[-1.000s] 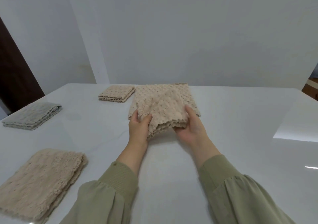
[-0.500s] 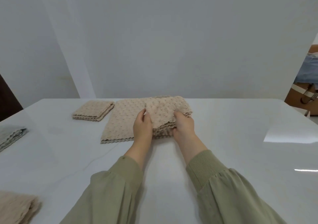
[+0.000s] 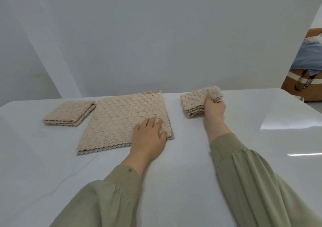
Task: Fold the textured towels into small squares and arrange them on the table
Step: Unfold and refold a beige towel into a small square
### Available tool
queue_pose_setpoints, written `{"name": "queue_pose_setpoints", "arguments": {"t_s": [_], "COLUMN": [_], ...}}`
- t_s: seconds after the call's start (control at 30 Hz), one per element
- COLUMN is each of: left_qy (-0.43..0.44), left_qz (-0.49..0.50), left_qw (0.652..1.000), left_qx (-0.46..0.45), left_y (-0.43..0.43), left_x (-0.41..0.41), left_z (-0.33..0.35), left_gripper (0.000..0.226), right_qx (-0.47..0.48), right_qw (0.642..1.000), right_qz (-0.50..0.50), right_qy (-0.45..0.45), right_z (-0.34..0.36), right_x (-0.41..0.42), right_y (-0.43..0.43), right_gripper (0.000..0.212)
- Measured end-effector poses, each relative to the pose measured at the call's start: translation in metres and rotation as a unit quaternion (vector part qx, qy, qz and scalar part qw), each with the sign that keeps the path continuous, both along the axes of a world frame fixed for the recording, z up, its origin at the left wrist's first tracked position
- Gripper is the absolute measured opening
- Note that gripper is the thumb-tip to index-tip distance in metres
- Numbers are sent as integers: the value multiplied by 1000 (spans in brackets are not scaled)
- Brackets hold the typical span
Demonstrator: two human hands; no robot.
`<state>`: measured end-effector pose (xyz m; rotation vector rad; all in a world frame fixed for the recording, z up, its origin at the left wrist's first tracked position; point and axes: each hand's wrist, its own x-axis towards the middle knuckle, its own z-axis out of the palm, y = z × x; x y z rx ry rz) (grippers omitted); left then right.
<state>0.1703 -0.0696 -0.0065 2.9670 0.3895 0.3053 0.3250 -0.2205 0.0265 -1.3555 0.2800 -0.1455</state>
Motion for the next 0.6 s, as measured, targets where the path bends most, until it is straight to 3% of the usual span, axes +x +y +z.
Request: {"name": "queue_pose_setpoints", "arguments": {"t_s": [0.07, 0.13, 0.23, 0.33, 0.4, 0.43, 0.5, 0.6], "left_qy": [-2, -2, 0, -7, -7, -8, -35, -154], "left_qz": [1, 0, 3, 5, 4, 3, -7, -25], "left_qw": [1000, 1000, 1000, 1000, 1000, 1000, 999, 981], "left_qx": [0, -3, -6, -6, -3, -3, -22, -110], "left_y": [-1, -1, -1, 0, -1, -1, -1, -1], "left_x": [0, -1, -1, 0, 0, 0, -2, -11], "left_z": [0, 1, 2, 2, 2, 1, 2, 7], "left_gripper": [53, 53, 52, 52, 52, 52, 48, 28], "right_qx": [-37, -187, -481, -637, -697, -701, -687, -649], "right_qw": [999, 981, 869, 745, 674, 667, 689, 731], "right_qz": [-10, -46, -68, 93, 198, 220, 208, 174], "right_qy": [-4, -27, -95, -175, -143, -120, -104, -119], "right_z": [-1, -7, -5, -15, -26, -29, -28, -24], "right_x": [1, -3, -16, -30, -37, -37, -40, -54], "right_y": [-2, -6, 0, 21, 26, 25, 23, 26], "right_gripper": [44, 64, 76, 61, 57, 58, 57, 56]}}
